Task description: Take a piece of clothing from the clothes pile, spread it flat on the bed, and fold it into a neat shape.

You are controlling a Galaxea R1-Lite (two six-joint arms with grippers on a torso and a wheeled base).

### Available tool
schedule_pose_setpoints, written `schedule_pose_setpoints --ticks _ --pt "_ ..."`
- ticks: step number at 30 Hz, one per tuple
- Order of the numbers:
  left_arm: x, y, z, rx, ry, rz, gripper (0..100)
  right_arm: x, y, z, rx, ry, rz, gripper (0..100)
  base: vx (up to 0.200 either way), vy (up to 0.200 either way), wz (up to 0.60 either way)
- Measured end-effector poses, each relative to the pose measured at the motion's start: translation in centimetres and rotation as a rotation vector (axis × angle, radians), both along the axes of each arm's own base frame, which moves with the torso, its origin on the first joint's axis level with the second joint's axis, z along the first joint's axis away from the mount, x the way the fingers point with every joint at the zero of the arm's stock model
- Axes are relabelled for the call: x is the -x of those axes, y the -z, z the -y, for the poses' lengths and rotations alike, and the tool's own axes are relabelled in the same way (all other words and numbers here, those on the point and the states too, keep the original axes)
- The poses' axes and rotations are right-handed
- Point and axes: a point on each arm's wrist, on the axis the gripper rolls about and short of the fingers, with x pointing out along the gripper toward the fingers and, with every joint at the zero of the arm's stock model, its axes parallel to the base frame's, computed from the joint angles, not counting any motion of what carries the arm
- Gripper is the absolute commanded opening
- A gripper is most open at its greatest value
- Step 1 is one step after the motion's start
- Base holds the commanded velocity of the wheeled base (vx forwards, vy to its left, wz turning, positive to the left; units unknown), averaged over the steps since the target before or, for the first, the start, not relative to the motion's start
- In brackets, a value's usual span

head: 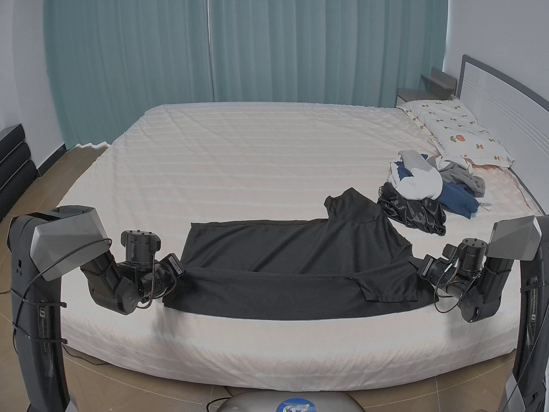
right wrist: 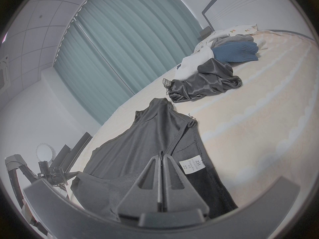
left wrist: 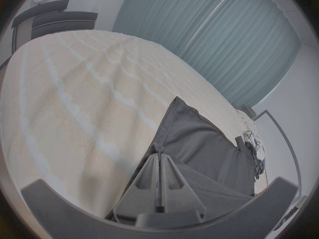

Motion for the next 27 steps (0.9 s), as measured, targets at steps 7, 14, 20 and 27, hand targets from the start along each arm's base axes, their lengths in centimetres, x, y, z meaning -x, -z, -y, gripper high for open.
schedule_pose_setpoints --ticks 7,14,20,27 --pt "-0.1 0.4 0.0 0.001 -0.002 -0.007 100 0.0 0.5 -0.2 0.000 -0.004 -0.011 0 0.000 0.000 0.00" --pt "-0.3 0.7 0.0 0.018 -0.017 -0.012 100 0.0 0.6 -0.3 0.000 -0.007 -0.007 100 0.000 0.000 0.00" --pt "-0.1 -0.2 -0.7 0.046 -0.050 0.001 100 -0.4 -0.1 0.2 -0.011 0.017 0.022 100 0.000 0.000 0.00" --pt "-0.1 -1.5 -1.5 0.127 -0.111 0.038 100 -0.7 -1.6 0.4 -0.110 0.060 0.038 100 0.000 0.000 0.00"
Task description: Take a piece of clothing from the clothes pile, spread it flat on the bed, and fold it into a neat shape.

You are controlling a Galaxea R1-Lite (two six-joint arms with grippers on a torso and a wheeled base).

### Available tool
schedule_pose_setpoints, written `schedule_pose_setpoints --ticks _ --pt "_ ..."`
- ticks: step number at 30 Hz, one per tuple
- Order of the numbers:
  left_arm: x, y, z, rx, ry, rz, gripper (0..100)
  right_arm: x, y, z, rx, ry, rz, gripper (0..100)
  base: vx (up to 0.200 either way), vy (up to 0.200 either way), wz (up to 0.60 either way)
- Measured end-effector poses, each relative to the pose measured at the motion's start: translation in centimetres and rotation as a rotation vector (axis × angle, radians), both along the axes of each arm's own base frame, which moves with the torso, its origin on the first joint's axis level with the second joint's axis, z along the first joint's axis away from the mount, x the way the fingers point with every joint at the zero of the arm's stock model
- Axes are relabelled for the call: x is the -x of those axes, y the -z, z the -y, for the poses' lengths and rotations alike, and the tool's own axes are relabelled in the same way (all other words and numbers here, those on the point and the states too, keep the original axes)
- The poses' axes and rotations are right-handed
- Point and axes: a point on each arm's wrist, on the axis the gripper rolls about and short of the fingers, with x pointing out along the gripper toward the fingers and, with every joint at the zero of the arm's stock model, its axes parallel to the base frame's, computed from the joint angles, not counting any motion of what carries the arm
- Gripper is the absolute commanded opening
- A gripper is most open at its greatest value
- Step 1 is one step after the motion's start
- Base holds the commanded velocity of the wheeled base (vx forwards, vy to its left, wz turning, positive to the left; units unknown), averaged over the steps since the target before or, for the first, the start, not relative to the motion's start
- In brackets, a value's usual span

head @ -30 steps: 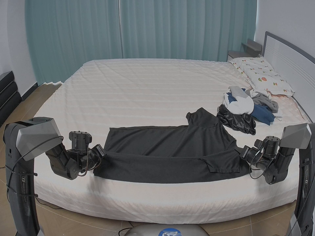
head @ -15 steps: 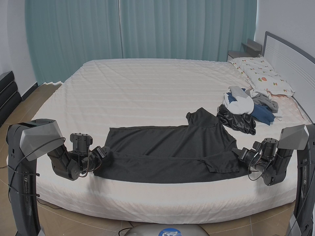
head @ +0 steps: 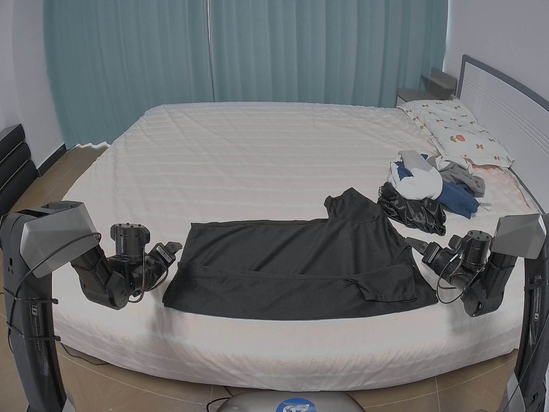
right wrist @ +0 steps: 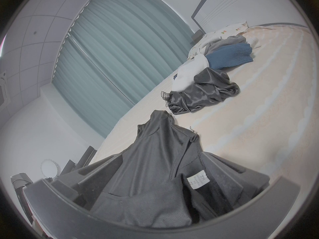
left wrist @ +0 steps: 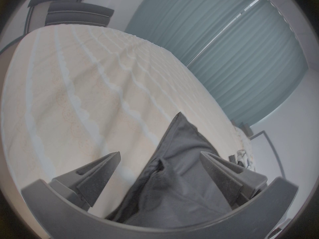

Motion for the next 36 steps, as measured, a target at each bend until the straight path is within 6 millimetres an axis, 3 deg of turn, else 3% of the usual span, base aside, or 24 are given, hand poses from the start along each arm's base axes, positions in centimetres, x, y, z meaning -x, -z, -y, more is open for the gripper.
schedule_pose_setpoints --ticks 7,22,28,36 --pt "0.1 -1.0 -0.7 0.041 -0.013 0.026 100 0.0 -0.6 -0.1 -0.007 -0.001 0.013 100 0.171 0.000 0.00" --pt "-0.1 -1.4 -0.5 0.046 -0.005 0.045 100 0.0 -0.6 -0.2 -0.007 -0.005 0.010 100 0.000 0.000 0.00" --pt "-0.2 -1.5 -0.2 0.048 0.004 0.048 100 0.0 -0.6 -0.3 -0.007 -0.006 0.010 100 0.000 -0.200 0.00" --pt "-0.3 -1.5 -0.1 0.045 0.002 0.053 100 0.0 -0.6 -0.3 -0.007 -0.006 0.010 100 0.000 0.000 0.00"
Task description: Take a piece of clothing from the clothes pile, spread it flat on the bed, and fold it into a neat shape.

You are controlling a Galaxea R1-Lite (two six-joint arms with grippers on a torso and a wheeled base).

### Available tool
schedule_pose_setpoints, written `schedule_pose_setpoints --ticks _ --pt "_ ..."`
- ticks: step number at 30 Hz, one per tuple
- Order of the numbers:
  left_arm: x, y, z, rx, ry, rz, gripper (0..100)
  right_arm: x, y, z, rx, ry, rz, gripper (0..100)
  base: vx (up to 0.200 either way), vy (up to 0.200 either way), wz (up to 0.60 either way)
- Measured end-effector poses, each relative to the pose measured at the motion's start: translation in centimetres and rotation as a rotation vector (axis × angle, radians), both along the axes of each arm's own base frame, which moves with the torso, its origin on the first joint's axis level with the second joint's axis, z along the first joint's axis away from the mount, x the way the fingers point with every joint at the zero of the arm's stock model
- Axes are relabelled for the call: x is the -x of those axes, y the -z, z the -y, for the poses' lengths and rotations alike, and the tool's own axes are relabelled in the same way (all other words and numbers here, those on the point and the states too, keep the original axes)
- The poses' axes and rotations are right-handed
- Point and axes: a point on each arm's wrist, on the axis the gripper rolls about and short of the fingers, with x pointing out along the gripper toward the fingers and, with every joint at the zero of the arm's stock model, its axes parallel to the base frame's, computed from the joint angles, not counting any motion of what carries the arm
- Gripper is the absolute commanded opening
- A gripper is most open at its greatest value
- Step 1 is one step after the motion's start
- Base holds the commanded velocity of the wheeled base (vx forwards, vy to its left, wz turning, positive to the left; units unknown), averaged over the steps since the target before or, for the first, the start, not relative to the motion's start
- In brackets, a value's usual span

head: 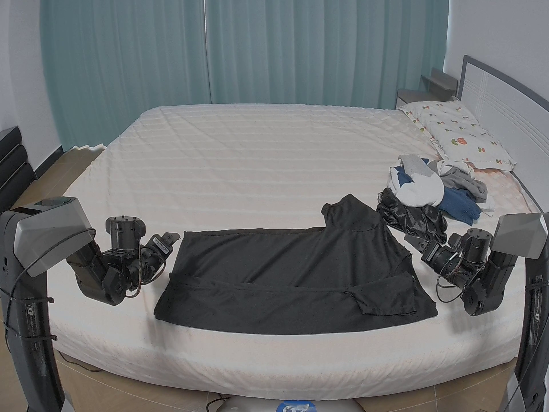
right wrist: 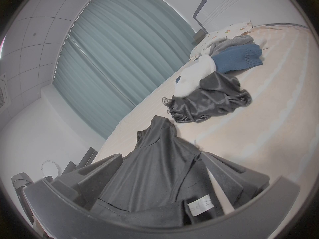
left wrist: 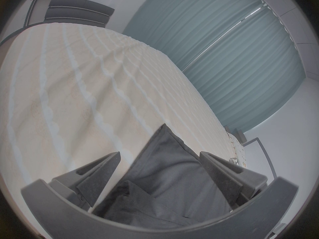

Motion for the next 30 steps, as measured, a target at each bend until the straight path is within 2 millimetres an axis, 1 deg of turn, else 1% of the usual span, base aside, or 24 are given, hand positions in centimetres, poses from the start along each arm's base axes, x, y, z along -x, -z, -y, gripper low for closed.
schedule_pose_setpoints --ticks 3,13,19,24,30 --pt "-0.1 -0.1 0.0 -0.003 -0.004 0.010 100 0.0 0.0 0.0 0.000 0.000 -0.001 100 0.000 0.000 0.00" --pt "-0.5 -0.3 -0.3 -0.001 -0.013 0.024 100 0.1 0.1 -0.1 0.000 -0.003 -0.003 100 0.200 0.000 0.00" --pt "-0.5 -0.3 -0.2 -0.001 -0.011 0.027 100 0.1 0.1 -0.1 0.001 -0.003 -0.004 100 0.000 0.000 0.00" --pt "-0.8 -0.6 -0.1 -0.001 -0.008 0.040 100 0.3 0.1 -0.5 0.000 -0.012 -0.009 100 0.000 0.000 0.00" --pt "-2.2 -1.6 0.2 -0.004 -0.003 0.079 100 0.4 0.1 -0.7 0.000 -0.018 -0.013 100 0.000 0.000 0.00"
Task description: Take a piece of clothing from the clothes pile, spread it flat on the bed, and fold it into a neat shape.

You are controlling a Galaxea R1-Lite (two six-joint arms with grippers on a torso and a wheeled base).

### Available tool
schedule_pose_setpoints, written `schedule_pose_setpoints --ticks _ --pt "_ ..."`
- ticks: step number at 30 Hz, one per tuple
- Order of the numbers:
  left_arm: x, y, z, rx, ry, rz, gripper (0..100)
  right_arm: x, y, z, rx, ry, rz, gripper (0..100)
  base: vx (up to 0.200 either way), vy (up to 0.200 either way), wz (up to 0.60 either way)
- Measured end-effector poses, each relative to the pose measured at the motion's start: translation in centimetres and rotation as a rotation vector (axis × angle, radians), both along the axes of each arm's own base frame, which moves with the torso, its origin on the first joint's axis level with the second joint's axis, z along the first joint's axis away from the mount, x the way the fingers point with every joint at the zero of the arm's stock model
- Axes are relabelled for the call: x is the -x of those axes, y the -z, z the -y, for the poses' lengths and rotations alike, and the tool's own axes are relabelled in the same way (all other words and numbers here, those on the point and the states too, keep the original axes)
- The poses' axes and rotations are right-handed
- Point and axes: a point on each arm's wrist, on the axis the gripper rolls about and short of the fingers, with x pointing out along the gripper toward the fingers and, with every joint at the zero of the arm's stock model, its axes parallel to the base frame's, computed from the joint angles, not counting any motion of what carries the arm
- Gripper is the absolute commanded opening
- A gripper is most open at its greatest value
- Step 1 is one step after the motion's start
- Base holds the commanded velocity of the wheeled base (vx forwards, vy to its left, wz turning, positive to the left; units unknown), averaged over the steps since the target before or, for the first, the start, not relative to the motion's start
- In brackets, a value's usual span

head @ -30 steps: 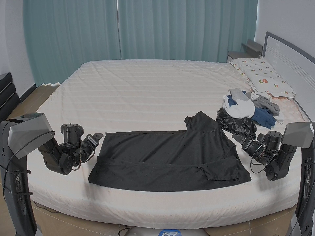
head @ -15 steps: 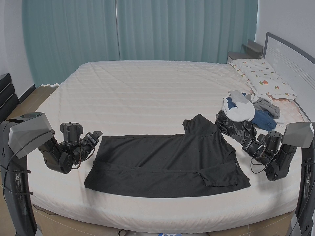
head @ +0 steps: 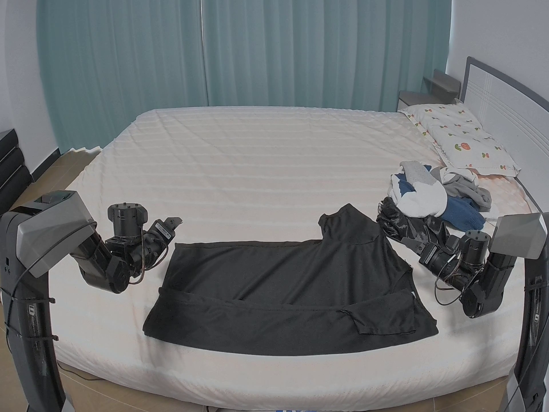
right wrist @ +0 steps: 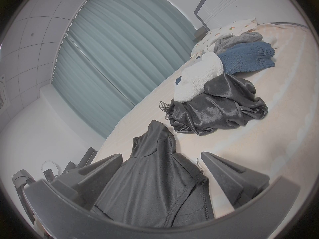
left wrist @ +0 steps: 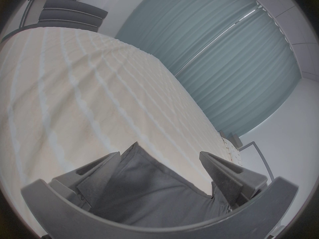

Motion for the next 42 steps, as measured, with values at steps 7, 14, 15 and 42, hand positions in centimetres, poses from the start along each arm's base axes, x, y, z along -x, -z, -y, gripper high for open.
schedule_pose_setpoints --ticks 7,14,15,42 --pt "-3.0 -0.6 -0.1 -0.069 0.029 0.041 100 0.1 0.1 -0.2 0.000 -0.006 -0.006 100 0.000 0.000 0.00" --pt "-5.9 1.8 -0.1 -0.207 0.127 0.032 100 0.3 0.4 -0.4 0.001 -0.010 -0.017 100 0.000 0.000 0.00" --pt "-6.1 2.2 -0.1 -0.208 0.149 0.029 100 0.3 0.4 -0.4 0.000 -0.011 -0.018 100 0.000 0.000 0.00" --pt "-6.6 6.4 -0.6 -0.259 0.232 0.000 0 0.2 0.8 -0.8 0.001 -0.021 -0.033 100 0.000 0.000 0.00"
